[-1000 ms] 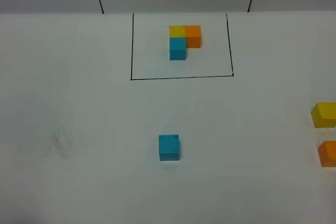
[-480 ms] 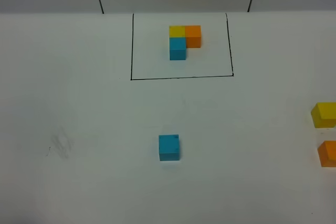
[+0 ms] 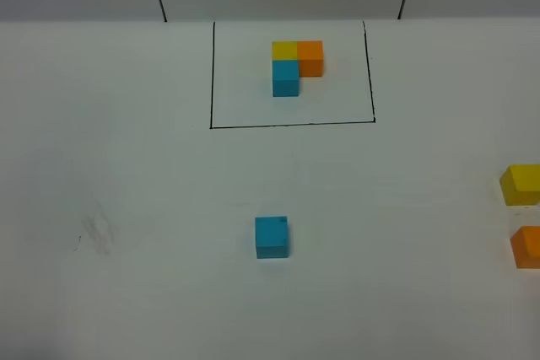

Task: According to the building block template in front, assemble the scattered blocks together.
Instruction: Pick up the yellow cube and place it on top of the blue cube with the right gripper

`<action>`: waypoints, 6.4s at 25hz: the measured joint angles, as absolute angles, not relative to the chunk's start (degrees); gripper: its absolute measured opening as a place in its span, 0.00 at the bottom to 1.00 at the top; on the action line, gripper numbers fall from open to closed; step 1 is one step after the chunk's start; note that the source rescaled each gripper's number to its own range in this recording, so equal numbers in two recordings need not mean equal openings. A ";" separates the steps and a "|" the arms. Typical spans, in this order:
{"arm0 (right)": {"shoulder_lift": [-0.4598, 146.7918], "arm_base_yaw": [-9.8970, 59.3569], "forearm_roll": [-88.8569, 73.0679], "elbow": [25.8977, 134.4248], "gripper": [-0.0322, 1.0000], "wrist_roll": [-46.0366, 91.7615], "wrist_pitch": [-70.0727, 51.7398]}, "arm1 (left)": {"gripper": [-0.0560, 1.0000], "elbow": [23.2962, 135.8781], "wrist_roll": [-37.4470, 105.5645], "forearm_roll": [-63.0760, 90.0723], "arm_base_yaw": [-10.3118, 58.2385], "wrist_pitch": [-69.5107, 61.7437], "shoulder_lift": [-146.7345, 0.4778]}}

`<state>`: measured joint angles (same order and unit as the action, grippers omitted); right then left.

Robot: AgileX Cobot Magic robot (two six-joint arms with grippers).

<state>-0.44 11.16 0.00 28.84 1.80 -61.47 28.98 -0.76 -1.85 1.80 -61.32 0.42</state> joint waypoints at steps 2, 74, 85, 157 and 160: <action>-0.44 11.16 0.00 28.84 0.03 1.80 -61.47 | 0.49 28.98 -0.76 -1.85 1.80 -61.32 0.42; 82.68 2.10 12.39 55.72 0.89 -13.68 -47.43 | 0.49 28.98 -0.70 -1.85 1.80 -61.32 0.42; 93.70 -1.14 4.30 56.08 0.89 -1.81 -40.24 | 0.49 28.98 -0.70 -1.85 1.80 -61.32 0.42; 119.64 47.81 13.94 89.20 0.27 -55.97 -52.04 | 0.49 28.98 -0.70 -1.85 1.80 -61.32 0.42; 120.56 47.81 14.25 89.20 0.27 -57.37 -52.04 | 0.49 28.98 -0.70 -1.85 1.80 -61.32 0.42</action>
<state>120.56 47.81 14.25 89.20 -57.37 -52.04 28.98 -0.70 -1.85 1.80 -61.32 0.42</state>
